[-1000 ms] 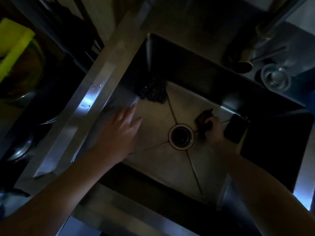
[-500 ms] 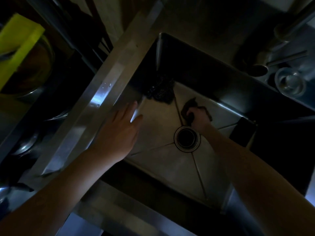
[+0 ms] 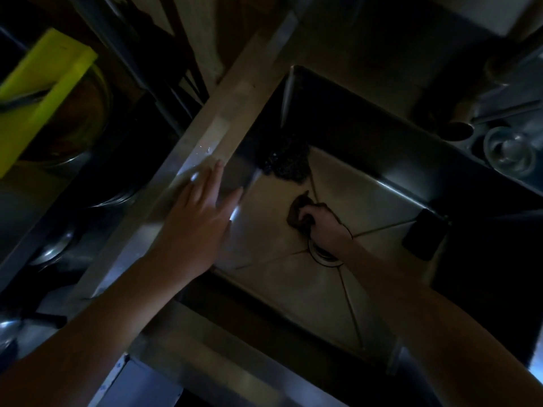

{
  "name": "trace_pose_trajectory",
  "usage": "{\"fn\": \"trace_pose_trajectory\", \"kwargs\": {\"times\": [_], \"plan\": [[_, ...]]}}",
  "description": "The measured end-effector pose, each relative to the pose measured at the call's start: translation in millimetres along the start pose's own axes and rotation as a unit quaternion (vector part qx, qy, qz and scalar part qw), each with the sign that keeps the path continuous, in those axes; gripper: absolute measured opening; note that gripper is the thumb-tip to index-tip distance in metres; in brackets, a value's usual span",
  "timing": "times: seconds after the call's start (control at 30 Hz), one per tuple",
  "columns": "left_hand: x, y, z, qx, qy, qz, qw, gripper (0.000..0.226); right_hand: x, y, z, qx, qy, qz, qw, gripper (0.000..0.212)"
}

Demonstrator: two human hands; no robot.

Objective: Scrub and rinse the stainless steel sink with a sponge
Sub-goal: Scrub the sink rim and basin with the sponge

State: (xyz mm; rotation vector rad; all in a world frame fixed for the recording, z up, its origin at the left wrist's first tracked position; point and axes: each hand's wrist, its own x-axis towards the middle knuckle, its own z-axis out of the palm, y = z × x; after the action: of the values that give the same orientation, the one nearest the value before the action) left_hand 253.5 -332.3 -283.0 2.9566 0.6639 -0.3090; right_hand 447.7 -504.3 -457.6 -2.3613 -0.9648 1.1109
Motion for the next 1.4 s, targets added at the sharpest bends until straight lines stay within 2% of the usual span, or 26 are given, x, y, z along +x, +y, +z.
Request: {"fn": "trace_pose_trajectory", "kwargs": {"times": [0.07,0.23,0.37,0.47,0.57,0.7,1.07,1.13,1.23,1.3,1.4], "plan": [[0.6,-6.6,1.6,0.003,0.002,0.004,1.000,0.060,9.7,-27.5,11.4,0.014,-0.017,-0.015,1.000,0.043],[5.0,-14.2,0.3,-0.039,0.065,0.043,0.996,0.043,28.8,-96.2,48.5,0.035,0.010,-0.022,0.999,0.041],[6.5,-15.5,-1.5,-0.066,0.077,0.053,0.993,0.037,29.5,-118.0,79.5,-0.039,-0.017,-0.011,0.999,0.036],[7.6,-16.1,-2.8,-0.060,0.051,0.048,0.996,0.036,18.7,-111.8,89.1,-0.078,0.007,0.045,0.996,0.044],[9.3,-16.6,-2.7,-0.049,0.020,0.033,0.998,0.039,4.8,-97.9,87.6,-0.069,0.037,0.102,0.992,0.048],[10.4,-14.4,-4.6,-0.019,0.018,0.034,0.999,0.038,-20.3,-68.7,83.2,-0.060,0.064,0.151,0.985,0.052],[4.5,-9.2,-4.7,0.033,0.007,0.035,0.999,0.040,-111.8,16.3,75.1,-0.119,0.003,0.151,0.981,0.048],[4.1,-7.5,-3.4,0.038,0.006,0.032,0.999,0.042,-123.6,29.7,65.9,-0.141,-0.025,0.125,0.982,0.042],[4.0,-1.7,-3.1,0.048,0.003,0.017,0.999,0.045,-136.4,44.4,53.5,-0.211,-0.129,-0.008,0.969,0.035],[3.4,0.0,0.4,0.046,0.002,0.028,0.999,0.048,-144.3,50.8,51.4,-0.285,-0.208,-0.097,0.931,0.036],[-1.0,1.6,4.5,0.063,-0.004,0.060,0.996,0.052,-157.2,63.1,54.6,-0.351,-0.273,-0.154,0.882,0.039]]}}
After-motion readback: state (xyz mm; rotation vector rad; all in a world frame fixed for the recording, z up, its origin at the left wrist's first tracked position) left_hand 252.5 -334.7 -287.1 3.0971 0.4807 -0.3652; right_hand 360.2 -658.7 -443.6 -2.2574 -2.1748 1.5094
